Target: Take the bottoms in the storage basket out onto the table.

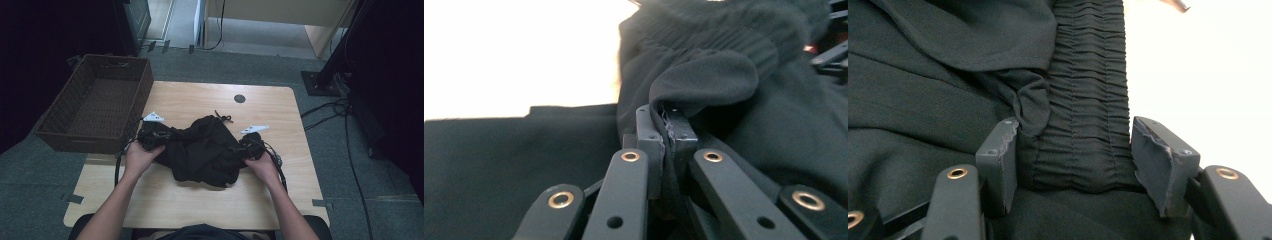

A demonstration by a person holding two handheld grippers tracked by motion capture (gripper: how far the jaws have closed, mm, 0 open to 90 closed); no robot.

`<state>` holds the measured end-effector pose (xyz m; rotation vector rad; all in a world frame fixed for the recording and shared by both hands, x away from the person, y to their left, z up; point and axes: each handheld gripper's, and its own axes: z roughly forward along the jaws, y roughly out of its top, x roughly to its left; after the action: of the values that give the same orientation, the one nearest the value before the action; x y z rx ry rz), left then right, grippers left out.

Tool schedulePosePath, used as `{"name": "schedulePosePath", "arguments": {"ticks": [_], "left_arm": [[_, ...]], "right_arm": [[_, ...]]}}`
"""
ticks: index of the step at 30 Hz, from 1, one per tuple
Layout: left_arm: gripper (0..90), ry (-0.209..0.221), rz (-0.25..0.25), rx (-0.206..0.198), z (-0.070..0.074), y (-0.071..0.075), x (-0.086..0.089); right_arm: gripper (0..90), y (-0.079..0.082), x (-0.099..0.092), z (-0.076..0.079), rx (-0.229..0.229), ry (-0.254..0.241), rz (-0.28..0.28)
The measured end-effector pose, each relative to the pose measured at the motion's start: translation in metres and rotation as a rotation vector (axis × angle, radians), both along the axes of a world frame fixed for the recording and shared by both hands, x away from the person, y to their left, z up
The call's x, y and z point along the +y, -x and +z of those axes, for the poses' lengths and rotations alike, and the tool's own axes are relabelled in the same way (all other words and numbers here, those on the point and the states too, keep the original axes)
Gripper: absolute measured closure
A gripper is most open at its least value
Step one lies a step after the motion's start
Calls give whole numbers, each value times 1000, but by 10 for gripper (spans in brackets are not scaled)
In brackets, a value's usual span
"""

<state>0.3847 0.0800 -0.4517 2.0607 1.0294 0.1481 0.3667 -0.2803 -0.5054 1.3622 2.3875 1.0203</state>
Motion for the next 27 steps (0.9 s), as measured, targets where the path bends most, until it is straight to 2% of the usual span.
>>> {"name": "schedulePosePath", "arguments": {"ticks": [4, 5, 6, 7, 9, 10, 11, 12, 13, 14, 15, 18, 19, 20, 21, 24, 25, 27], "left_arm": [[876, -5, 23, 9, -8, -9, -1], [867, 1, 18, 32, -15, -12, -3], [859, 1, 18, 32, -15, -12, -3], [831, 6, 4, 43, -18, -13, -5], [804, 9, -11, 56, -20, -13, -7], [761, 13, -19, 63, -20, -13, -8], [691, 21, -26, 65, -19, -12, -7], [647, 21, -26, 65, -19, -12, -7], [614, 29, -23, 68, -17, -10, -7], [614, 37, -23, 68, -14, -8, -6], [578, 43, -28, 60, -12, -6, -5], [551, 18, -45, 40, -5, 0, -5], [534, 30, -49, 22, 0, 5, -2], [531, 30, -49, 22, 0, 5, -2], [521, 55, -54, 26, 3, 8, 2], [514, 48, -66, 26, 5, 12, 4], [514, 36, -72, 19, 5, 17, 6], [513, 36, -75, 18, 5, 18, 6]], "right_arm": [[389, -3, -13, 1, -33, 23, -18], [383, -4, -17, 0, -29, 7, -36], [383, -4, -17, 0, -29, 7, -36], [370, -4, -17, 0, -17, -21, -48], [357, -3, -17, 3, -15, -28, -57], [337, -3, -17, 6, -21, -37, -59], [303, 0, -18, 15, -35, -63, -65], [303, 0, -18, 15, -35, -63, -65], [283, 5, -17, 27, -56, -82, -57], [283, 5, -17, 27, -56, -82, -57], [272, 11, -14, 37, -93, -82, -35], [269, 17, -9, 45, -108, -86, -10], [268, 23, -3, 52, -113, -94, 9], [268, 23, -3, 52, -113, -94, 9], [275, 29, 2, 60, -130, -102, 28], [279, 34, 7, 66, -126, -127, 55], [273, 41, 16, 70, -125, -136, 89], [264, 45, 23, 71, -115, -140, 106]]}}
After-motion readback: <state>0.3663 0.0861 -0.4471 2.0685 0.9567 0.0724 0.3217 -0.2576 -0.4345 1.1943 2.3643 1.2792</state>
